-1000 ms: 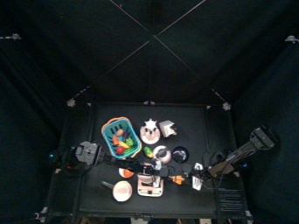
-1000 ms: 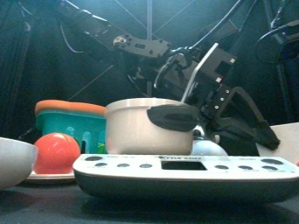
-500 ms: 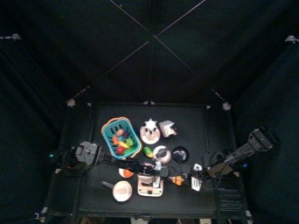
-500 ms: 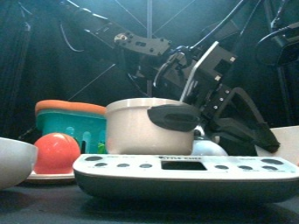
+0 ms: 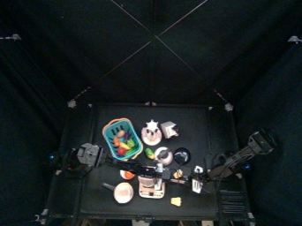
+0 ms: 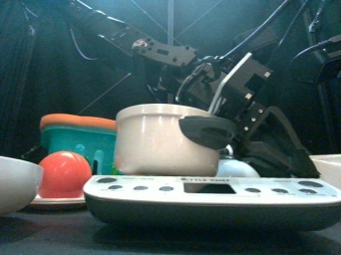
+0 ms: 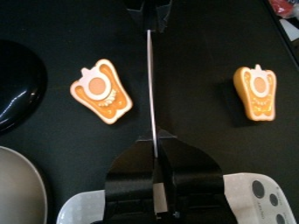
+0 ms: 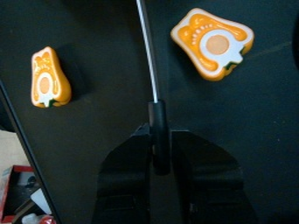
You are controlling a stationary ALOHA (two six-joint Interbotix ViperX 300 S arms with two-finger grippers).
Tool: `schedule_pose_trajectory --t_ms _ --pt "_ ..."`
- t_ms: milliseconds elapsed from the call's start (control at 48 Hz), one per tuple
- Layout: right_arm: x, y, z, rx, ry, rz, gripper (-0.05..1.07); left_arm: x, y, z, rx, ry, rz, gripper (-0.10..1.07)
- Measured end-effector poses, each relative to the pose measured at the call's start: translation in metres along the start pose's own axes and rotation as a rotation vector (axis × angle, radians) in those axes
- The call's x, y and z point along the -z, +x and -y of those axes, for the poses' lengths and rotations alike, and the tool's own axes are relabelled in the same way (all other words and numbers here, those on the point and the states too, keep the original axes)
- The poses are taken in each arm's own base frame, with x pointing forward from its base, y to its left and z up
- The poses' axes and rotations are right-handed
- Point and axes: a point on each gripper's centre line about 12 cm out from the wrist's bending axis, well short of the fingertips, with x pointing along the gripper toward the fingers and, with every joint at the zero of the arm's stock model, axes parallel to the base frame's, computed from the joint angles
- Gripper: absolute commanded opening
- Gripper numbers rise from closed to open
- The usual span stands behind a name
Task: Cut squash
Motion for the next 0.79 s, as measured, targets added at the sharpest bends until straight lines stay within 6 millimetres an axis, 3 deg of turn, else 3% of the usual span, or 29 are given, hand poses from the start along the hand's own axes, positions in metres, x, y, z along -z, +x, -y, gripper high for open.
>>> schedule_pose_trajectory --t_ms 792 --pt "-0.0004 -0.0029 0.0015 0.004 -0.001 0.004 0.47 -0.0019 0.0000 -0.0002 -0.002 0.002 0.012 0.34"
